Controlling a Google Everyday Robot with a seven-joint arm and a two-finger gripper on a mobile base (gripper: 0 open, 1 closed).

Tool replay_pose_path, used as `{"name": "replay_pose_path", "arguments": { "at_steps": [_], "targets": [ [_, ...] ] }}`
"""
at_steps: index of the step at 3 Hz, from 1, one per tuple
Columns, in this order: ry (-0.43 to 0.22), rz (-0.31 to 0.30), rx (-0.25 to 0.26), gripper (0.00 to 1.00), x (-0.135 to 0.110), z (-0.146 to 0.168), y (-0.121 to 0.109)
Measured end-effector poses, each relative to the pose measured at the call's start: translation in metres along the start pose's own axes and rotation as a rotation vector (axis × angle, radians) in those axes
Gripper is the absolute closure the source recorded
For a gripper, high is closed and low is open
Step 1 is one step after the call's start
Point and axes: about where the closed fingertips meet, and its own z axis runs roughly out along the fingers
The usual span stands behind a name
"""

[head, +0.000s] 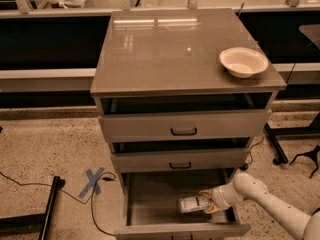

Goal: Place blue plastic bottle into bottom drawer

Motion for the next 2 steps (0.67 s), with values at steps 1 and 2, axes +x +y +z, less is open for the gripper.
{"name": "replay_pose_path", "arguments": {
  "at_steps": [1,2],
  "targets": [
    [-0.014,-0.016,0.010,1.00,-0.0056,0.0048,-0.0007],
    [0.008,-0.033,0.025,1.00,-0.0128,0.0121,-0.0025]
  ]
}}
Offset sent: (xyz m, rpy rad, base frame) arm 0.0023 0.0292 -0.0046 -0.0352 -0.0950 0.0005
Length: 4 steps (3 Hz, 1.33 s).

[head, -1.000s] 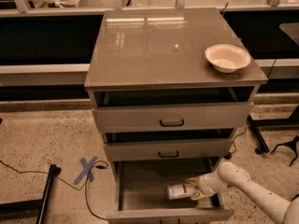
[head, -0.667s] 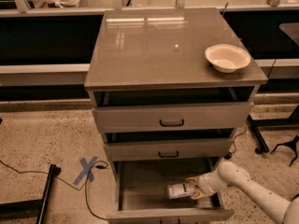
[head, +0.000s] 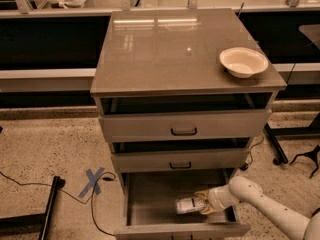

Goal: Place blue plastic bottle into bottom drawer

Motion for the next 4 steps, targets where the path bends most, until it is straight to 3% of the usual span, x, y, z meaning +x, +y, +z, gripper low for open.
{"name": "replay_pose_path", "arguments": {
  "at_steps": [1,2,4],
  "targets": [
    [-0.003,0.068,0.065,1.00,-0.001,0.008,-0.003],
    [-0.064,0.108,0.099,0.98,-0.002,0.018,-0.011],
    [-0.107,0.128,0.110,0.52,-0.002,0.020,-0.013]
  ]
}}
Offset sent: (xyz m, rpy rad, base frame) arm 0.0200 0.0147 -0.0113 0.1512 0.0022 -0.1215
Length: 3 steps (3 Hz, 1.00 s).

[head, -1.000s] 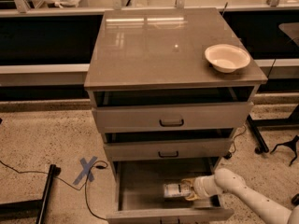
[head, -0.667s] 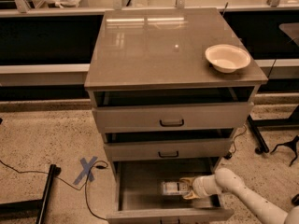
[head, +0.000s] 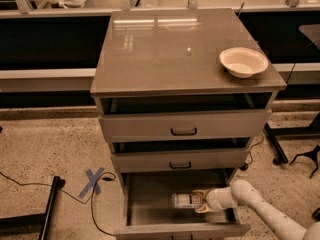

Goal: Place blue plastic bottle into bottom drawer

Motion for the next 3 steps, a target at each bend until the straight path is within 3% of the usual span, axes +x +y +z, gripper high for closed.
{"name": "replay_pose_path", "arguments": {
  "at_steps": [2,3],
  "targets": [
    [-0.007,0.000,-0.006,0.05,-0.0027,0.0048,0.0027],
    [-0.009,0.000,-0.007,0.00,-0.0034,0.0061,0.0034]
  ]
}}
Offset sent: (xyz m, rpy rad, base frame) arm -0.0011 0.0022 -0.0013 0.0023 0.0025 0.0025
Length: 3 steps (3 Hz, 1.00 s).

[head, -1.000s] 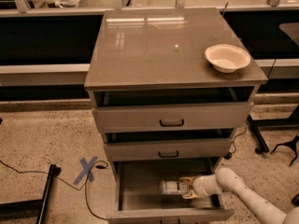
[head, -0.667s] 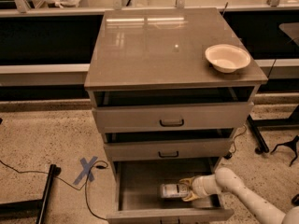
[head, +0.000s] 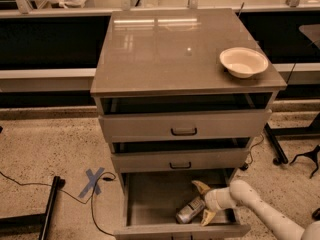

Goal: Place blue plastic bottle into bottom drawer

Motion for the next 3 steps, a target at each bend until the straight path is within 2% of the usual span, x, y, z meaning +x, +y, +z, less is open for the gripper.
{"name": "replay_pose_path", "arguments": {
  "at_steps": [1,2,3],
  "targets": [
    [0.000,0.000,0.000,0.00,0.000,0.000,0.000],
    [0.002,-0.028,0.004,0.00,-0.010,0.000,0.003],
    [0.003,-0.070,0.040,0.24,-0.035,-0.014,0.007]
  ]
}}
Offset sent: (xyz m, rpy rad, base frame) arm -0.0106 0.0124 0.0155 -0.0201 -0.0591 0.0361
